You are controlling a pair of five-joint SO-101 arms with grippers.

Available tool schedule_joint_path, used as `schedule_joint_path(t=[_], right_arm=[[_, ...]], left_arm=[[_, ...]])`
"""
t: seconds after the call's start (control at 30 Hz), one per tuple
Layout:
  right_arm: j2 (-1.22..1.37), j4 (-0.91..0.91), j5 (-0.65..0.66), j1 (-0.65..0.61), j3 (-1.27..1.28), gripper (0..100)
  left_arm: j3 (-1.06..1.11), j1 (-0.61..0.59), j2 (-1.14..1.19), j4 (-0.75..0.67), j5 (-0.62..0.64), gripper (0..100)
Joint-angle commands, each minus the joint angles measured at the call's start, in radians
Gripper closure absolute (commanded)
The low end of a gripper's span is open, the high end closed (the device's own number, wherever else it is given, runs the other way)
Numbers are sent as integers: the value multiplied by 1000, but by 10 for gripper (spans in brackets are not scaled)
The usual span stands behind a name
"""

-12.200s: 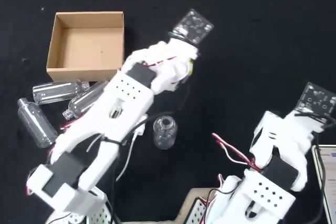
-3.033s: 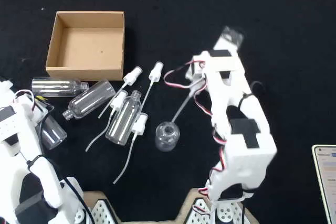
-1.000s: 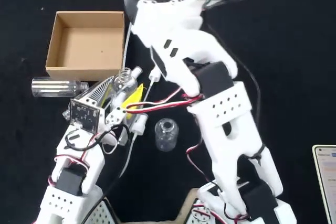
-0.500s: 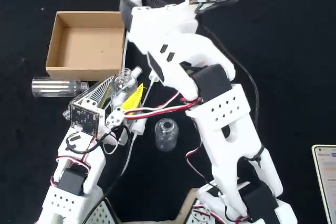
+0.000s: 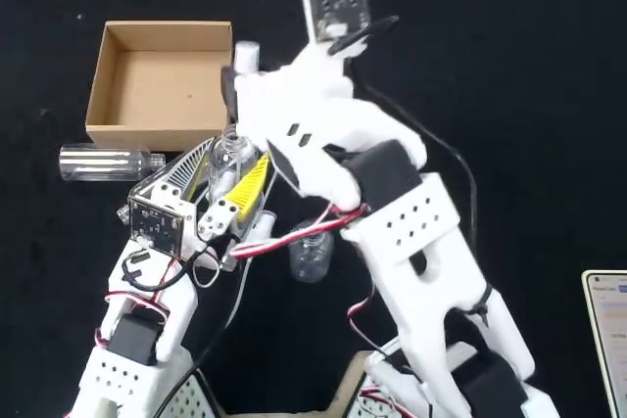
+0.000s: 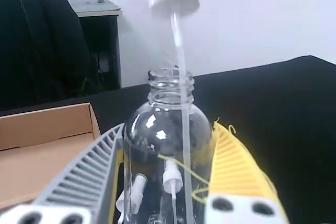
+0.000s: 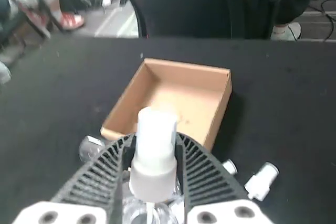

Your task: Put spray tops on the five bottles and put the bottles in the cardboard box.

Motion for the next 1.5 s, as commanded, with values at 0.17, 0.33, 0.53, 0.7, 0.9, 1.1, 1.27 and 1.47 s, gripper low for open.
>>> schedule_joint_path(t=[0.17,0.33,0.53,0.7,0.9,1.1,1.27,1.47], right_arm=[[-196,-155,32,-55,234,987],[-315,-287,37,-109,410,987],[-349,-331,130,-114,464,985],[-349,-325,126,-114,446,833],[-349,-324,130,-164,406,820],[-374,-313,130,-132,348,858],[-432,-206,124,14,251,932],[-449,28,130,250,211,949]], left_arm=[[7,-74,-15,-29,2,970],[7,-74,-15,-25,-3,970],[8,-74,-15,-23,-3,970],[8,-74,-15,-23,-2,970],[8,-77,-15,-25,2,970],[10,-76,-15,-23,-5,970],[2,-134,-15,-31,2,970],[-122,-288,-15,-29,5,970]])
